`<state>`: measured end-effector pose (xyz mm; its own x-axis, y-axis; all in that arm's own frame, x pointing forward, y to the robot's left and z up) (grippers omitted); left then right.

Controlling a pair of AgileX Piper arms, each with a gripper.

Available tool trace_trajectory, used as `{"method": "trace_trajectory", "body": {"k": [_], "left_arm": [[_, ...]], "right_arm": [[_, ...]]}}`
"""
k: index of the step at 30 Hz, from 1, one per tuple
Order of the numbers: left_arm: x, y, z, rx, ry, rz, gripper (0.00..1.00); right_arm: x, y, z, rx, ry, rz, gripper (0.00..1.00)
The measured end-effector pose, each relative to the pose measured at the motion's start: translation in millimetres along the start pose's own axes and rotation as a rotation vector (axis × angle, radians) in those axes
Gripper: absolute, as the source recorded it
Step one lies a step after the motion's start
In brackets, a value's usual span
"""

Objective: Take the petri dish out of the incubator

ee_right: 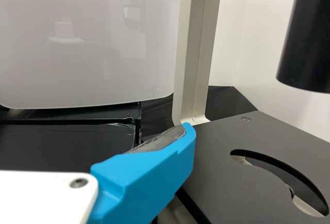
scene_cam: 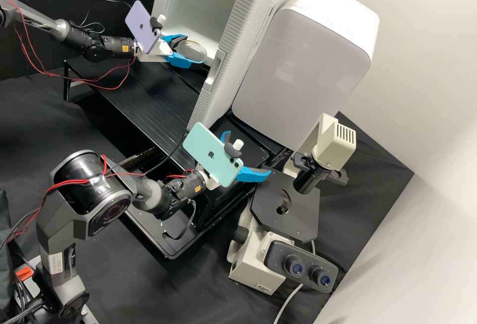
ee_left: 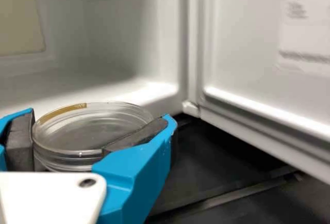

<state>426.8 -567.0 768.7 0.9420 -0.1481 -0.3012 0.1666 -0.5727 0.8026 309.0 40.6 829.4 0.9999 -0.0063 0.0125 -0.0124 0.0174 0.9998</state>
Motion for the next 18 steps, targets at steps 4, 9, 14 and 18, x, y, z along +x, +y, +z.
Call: {"method": "trace_trajectory", "body": {"k": [4, 9, 14, 18], "left_arm": [[-20.3, -21.9, 1.3, -0.004, 0.006, -0.079, 0.00], [-36.0, -30.5, 0.7, -0.003, 0.005, -0.095, 0.00], [-37.7, -29.2, 1.1, -0.001, 0.003, -0.089, 0.00], [-39.2, -31.4, 0.8, -0.001, 0.004, -0.096, 0.00]], "right_arm": [[0.0, 0.0, 0.0, 0.000, 0.000, 0.000, 1.00], [0.0, 0.0, 0.0, 0.000, 0.000, 0.000, 1.00], [0.0, 0.0, 0.0, 0.000, 0.000, 0.000, 1.00], [0.0, 0.0, 0.0, 0.000, 0.000, 0.000, 1.00]]}}
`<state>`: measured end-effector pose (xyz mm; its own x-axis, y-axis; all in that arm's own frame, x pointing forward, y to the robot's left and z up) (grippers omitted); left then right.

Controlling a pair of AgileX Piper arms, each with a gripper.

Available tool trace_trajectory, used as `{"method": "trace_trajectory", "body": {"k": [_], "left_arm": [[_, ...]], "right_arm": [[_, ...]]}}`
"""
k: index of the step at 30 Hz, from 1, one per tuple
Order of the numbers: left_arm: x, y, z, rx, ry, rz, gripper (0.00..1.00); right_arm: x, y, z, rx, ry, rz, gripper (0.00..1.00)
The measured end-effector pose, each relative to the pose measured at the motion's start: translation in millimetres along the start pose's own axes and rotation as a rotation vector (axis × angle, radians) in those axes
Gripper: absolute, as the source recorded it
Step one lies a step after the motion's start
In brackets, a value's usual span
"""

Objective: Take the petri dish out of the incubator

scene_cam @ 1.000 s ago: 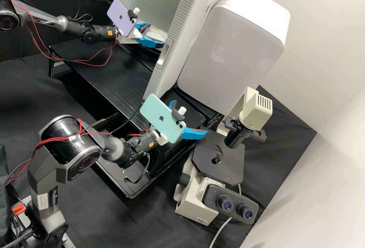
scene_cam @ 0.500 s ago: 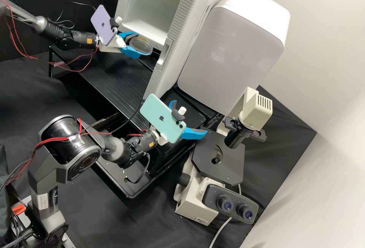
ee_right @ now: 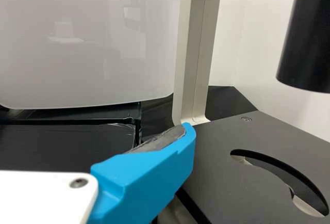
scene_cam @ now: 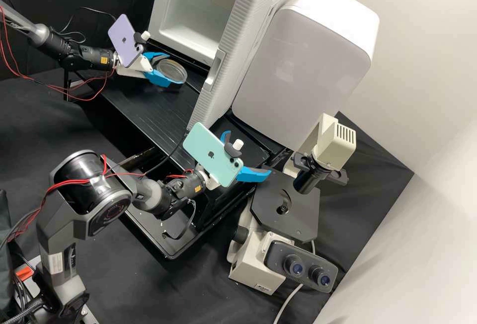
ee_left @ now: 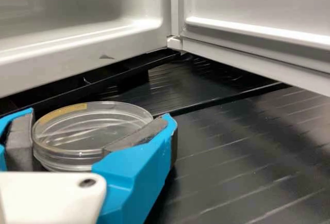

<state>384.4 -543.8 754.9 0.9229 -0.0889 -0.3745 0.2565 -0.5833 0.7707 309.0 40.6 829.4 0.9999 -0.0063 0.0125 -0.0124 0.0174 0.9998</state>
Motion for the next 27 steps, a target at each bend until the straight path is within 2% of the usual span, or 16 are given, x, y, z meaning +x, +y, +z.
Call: {"method": "trace_trajectory", "body": {"k": [5, 7, 8, 12, 15, 17, 27], "left_arm": [[-4.2, -1.8, 0.7, 0.004, -0.006, 0.008, 0.00], [-27.6, -11.1, 4.2, -0.001, -0.019, 0.015, 0.00], [-43.5, -15.5, 7.6, 0.011, -0.025, 0.004, 0.00], [-69.6, -16.8, 19.5, 0.083, -0.062, 0.043, 0.00], [-73.0, -15.9, 22.2, 0.128, -0.064, 0.088, 0.00], [-73.1, -15.6, 21.1, 0.136, -0.046, 0.096, 0.00], [-68.6, -22.8, 17.6, 0.133, -0.020, 0.073, 0.00]], "right_arm": [[0.0, 0.0, 0.0, 0.000, 0.000, 0.000, 1.00], [0.0, 0.0, 0.0, 0.000, 0.000, 0.000, 1.00], [0.0, 0.1, -0.1, 0.000, 0.001, 0.001, 1.00], [0.0, 0.1, -0.1, 0.000, 0.001, 0.001, 1.00], [0.0, 0.1, -0.1, 0.000, 0.001, 0.001, 1.00], [0.0, 0.1, -0.1, 0.000, 0.001, 0.001, 1.00], [0.0, 0.1, -0.1, 0.000, 0.001, 0.001, 1.00]]}}
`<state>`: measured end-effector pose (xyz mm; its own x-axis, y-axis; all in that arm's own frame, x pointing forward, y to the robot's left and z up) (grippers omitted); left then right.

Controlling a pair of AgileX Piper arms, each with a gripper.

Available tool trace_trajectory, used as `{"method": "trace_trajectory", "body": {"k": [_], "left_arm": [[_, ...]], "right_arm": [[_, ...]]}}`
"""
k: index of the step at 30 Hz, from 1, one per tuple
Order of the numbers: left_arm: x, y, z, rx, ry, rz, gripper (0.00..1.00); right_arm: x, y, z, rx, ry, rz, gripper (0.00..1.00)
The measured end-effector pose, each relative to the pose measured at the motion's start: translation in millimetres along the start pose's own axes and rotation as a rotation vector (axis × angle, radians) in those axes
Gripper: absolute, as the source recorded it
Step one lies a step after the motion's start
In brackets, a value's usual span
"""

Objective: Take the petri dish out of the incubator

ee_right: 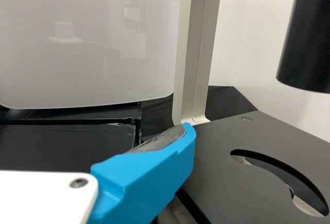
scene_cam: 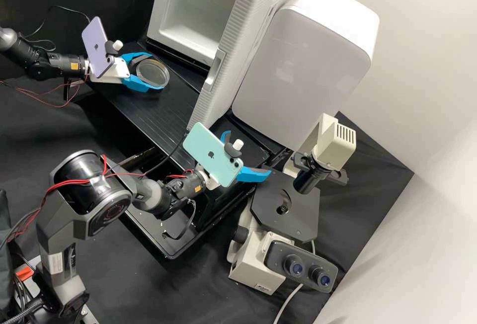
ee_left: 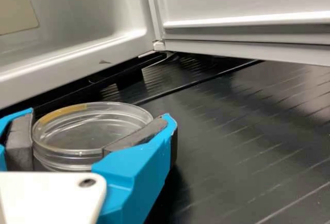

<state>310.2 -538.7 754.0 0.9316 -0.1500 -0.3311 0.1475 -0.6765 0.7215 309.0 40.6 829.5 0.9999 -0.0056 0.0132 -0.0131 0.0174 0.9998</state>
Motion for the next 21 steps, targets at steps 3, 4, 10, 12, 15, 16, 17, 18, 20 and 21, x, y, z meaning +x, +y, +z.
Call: {"method": "trace_trajectory", "body": {"k": [3, 4, 10, 12, 15, 16, 17, 18, 20, 21], "left_arm": [[-0.7, -3.1, 1.0, 0.000, -0.013, -0.011, 0.00], [-1.1, -3.9, 1.5, 0.000, -0.015, -0.014, 0.00], [-4.2, -9.7, 4.1, -0.024, -0.022, -0.029, 0.00], [-4.3, -9.6, 4.5, -0.024, -0.024, -0.027, 0.00], [-4.6, -10.0, 4.5, -0.026, -0.024, -0.024, 0.00], [-4.8, -10.3, 4.5, -0.028, -0.025, -0.023, 0.00], [-4.9, -11.0, 4.3, -0.033, -0.023, -0.022, 0.00], [-4.7, -12.0, 5.2, -0.033, -0.026, -0.024, 0.00], [-5.1, -14.0, 7.1, -0.046, -0.030, -0.022, 0.00], [-5.3, -14.5, 7.5, -0.048, -0.030, -0.019, 0.00]], "right_arm": [[0.0, 0.0, 0.0, 0.000, 0.000, 0.000, 1.00], [0.0, 0.0, 0.0, 0.000, 0.000, 0.000, 1.00], [0.0, 0.0, 0.0, 0.000, 0.000, 0.000, 1.00], [0.0, 0.0, 0.0, 0.000, 0.000, 0.000, 1.00], [0.0, 0.0, 0.0, 0.000, 0.000, 0.000, 1.00], [0.0, 0.0, 0.0, 0.000, 0.000, 0.000, 1.00], [0.0, 0.0, 0.0, 0.000, 0.000, 0.000, 1.00], [0.0, 0.0, 0.0, 0.000, 0.000, 0.000, 1.00], [0.0, 0.0, 0.0, 0.000, 0.000, 0.000, 1.00], [0.0, 0.0, 0.0, 0.000, 0.000, 0.000, 1.00]]}}
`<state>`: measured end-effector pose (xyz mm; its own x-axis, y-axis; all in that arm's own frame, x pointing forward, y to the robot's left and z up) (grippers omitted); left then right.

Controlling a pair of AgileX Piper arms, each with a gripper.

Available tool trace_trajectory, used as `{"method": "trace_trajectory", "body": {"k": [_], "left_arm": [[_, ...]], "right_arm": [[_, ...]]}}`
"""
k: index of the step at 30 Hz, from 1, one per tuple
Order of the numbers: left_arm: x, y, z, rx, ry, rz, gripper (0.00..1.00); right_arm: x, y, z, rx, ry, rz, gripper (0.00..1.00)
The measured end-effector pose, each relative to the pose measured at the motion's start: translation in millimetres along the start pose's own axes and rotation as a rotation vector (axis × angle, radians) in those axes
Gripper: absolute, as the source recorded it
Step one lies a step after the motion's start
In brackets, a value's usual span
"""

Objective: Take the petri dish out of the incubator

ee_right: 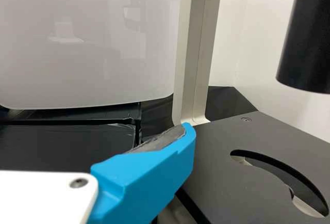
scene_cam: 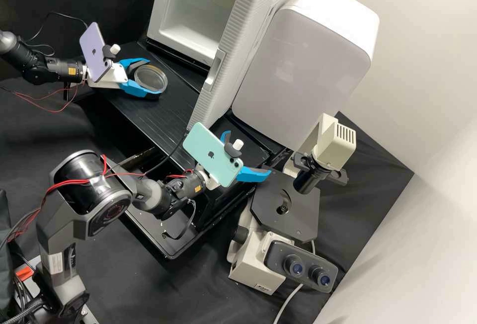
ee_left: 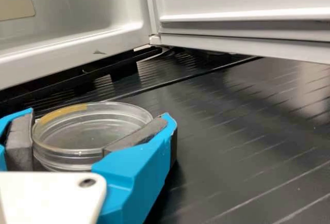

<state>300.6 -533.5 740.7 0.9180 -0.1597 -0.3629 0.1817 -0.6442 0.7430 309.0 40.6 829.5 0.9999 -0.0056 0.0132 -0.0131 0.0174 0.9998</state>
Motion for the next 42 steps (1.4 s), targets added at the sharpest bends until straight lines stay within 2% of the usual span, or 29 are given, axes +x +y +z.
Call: {"method": "trace_trajectory", "body": {"k": [1, 5, 39, 42], "left_arm": [[0.1, -0.9, 1.2, -0.005, -0.001, 0.000, 1.00], [0.2, -1.1, 3.1, -0.014, -0.001, 0.000, 1.00], [0.8, -3.9, 4.6, -0.010, -0.002, -0.006, 1.00], [-0.9, -4.5, 7.0, 0.033, 0.006, 0.015, 1.00]], "right_arm": [[0.0, 0.0, 0.0, 0.000, 0.000, 0.000, 1.00], [0.0, 0.0, 0.0, 0.000, 0.000, 0.000, 1.00], [0.0, 0.0, 0.0, 0.000, 0.000, 0.000, 1.00], [0.0, 0.0, 0.0, 0.000, 0.000, 0.000, 1.00]]}}
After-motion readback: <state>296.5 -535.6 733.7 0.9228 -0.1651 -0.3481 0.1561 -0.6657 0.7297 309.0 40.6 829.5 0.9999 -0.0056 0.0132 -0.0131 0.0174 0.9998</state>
